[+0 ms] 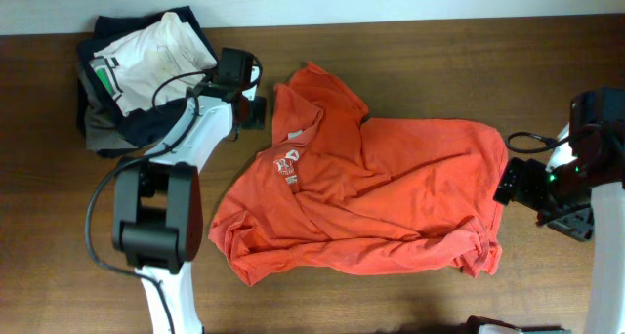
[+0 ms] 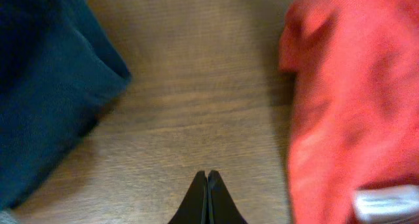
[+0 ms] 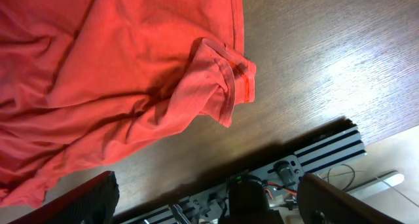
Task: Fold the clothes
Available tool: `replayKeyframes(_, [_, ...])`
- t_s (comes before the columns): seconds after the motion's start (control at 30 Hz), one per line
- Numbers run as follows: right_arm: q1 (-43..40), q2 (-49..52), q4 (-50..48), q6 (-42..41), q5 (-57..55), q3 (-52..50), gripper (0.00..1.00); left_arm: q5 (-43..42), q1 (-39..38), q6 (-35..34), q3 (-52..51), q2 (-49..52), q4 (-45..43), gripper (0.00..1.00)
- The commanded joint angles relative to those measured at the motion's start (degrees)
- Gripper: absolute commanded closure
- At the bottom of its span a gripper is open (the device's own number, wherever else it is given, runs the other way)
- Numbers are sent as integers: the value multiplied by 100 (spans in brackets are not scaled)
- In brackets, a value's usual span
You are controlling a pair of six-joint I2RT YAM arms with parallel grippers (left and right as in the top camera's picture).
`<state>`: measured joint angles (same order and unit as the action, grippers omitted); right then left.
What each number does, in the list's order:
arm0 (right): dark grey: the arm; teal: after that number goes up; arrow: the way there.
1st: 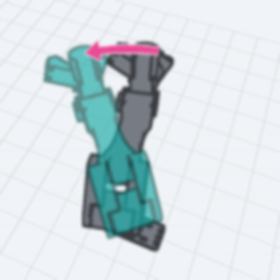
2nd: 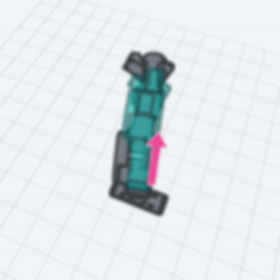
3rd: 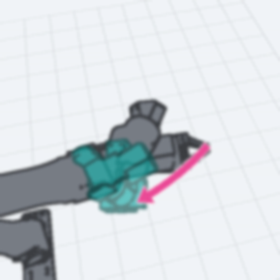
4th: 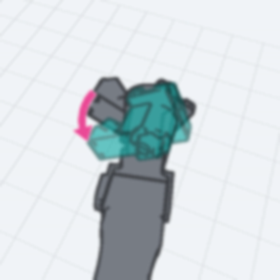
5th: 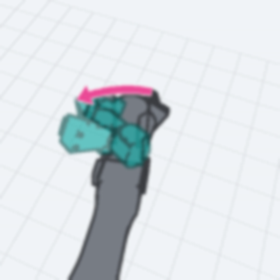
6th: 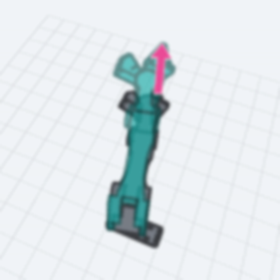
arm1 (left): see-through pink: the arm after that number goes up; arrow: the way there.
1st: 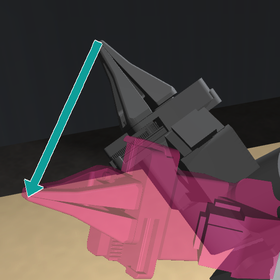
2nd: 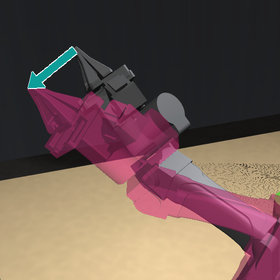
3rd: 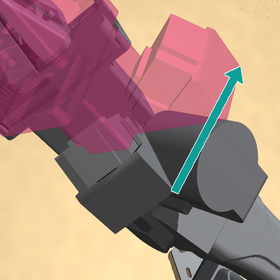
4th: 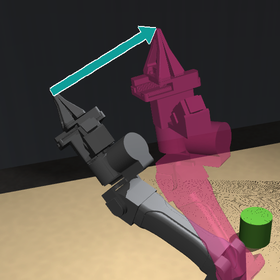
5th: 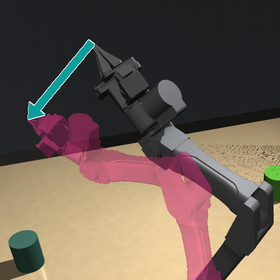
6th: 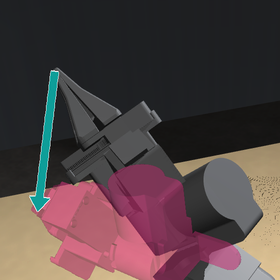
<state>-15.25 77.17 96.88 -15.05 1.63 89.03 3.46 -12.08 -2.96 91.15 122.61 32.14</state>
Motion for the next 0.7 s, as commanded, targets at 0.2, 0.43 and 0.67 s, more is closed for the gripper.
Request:
replayKeyframes(0.2, [-15,-13,-20,-39,35,20,13,455,957,109,39,916,-975,100])
replayKeyframes(0.43, [-15,-13,-20,-37,35,20,13,1648,1825,61,59,942,-610,100])
replayKeyframes(0.67, [-15,-13,-94,-39,37,20,12,-417,1163,85,94,-964,278,44])
